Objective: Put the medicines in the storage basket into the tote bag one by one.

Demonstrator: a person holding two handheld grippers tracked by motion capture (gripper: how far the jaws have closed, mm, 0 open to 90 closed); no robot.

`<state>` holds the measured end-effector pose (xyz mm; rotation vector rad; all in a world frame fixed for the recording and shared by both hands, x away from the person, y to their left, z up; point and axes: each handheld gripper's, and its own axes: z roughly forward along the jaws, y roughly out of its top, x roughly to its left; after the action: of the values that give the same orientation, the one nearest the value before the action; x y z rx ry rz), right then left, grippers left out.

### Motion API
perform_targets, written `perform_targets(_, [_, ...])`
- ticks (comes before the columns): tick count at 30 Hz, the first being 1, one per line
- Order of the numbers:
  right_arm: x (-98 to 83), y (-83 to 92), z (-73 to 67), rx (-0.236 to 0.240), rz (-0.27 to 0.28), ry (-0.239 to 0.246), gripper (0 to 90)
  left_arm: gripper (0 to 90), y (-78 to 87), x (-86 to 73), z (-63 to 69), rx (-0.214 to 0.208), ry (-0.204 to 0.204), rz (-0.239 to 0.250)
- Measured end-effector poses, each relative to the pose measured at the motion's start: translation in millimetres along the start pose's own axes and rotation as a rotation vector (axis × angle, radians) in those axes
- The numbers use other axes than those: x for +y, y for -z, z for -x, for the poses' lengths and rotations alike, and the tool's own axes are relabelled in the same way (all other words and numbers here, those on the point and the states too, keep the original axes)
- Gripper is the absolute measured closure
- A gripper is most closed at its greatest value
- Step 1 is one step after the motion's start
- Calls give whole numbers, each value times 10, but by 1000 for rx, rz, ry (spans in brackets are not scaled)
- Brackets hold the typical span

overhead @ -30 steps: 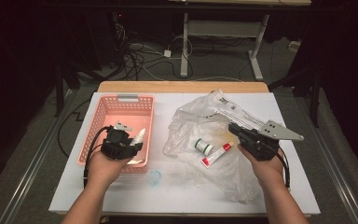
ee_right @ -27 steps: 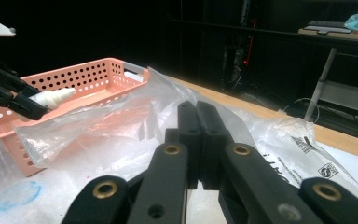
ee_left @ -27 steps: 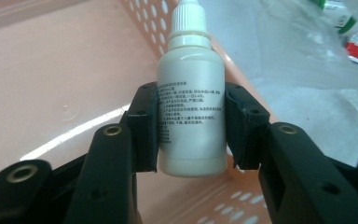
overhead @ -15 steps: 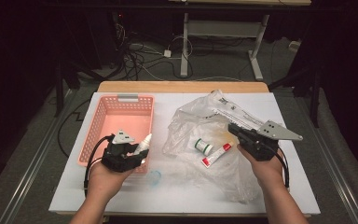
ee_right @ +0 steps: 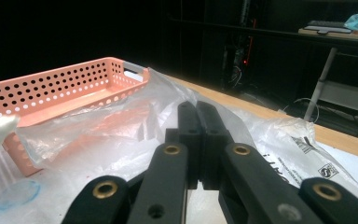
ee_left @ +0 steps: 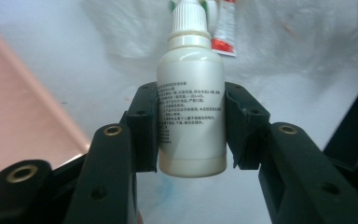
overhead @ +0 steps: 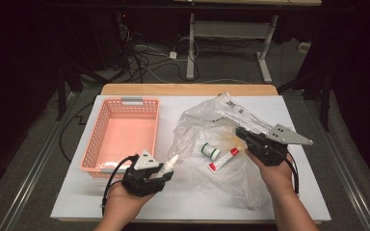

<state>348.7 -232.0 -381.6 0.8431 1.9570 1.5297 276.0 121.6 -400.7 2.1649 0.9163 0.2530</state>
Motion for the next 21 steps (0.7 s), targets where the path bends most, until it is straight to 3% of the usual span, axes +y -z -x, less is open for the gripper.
perform_targets(2, [0, -3, -6, 3, 0, -1, 900, 584, -46, 1, 66, -5, -28, -15])
perform_targets(11, [0, -8, -17, 1, 1, -2, 900, 583, -315, 86, 213, -53, -63, -29])
perform_targets(15, [-3, -12, -21, 5, -4, -1, 900, 583, -477, 186, 280, -72, -71, -19])
perform_targets(21, [-5, -13, -20, 3, -4, 1, 900, 583, -782, 388, 390, -86, -118, -26])
